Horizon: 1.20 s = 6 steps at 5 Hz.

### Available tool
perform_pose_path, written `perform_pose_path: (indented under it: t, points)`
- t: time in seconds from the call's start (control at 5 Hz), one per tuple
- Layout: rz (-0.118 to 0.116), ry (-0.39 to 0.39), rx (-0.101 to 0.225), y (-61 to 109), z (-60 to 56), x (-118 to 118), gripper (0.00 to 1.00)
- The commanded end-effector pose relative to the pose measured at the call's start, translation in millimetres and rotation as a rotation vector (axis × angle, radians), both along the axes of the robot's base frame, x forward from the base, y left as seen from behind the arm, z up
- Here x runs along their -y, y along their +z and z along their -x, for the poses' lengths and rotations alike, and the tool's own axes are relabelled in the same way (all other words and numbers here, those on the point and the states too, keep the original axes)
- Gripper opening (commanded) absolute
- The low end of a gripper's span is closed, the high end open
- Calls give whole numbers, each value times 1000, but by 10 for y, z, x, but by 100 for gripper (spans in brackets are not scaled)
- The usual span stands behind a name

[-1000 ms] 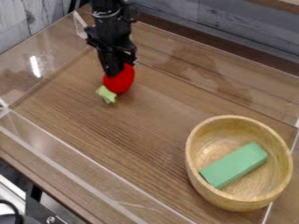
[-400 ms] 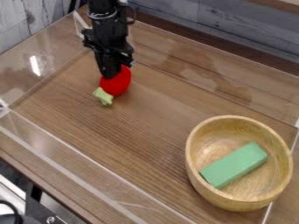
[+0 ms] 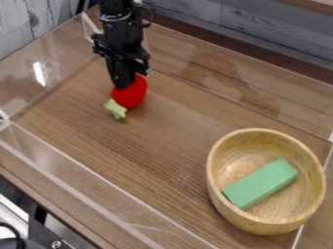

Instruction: Move the red object to the left side of the table

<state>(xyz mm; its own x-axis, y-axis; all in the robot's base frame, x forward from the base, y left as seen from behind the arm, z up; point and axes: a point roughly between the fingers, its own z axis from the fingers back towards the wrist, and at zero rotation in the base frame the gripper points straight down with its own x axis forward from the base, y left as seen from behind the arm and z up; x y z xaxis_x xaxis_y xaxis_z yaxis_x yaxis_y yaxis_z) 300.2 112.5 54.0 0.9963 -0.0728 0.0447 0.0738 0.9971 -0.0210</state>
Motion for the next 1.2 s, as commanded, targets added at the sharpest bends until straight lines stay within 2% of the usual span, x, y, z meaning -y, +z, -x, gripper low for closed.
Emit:
perform_pose_path:
  t: [0.0, 0.8, 1.0]
  points:
    - [-30, 0, 70, 206, -111, -19, 0]
    - [-20, 19, 39, 37, -166, 0, 0]
    - [-19, 25, 33, 48, -167, 9, 100]
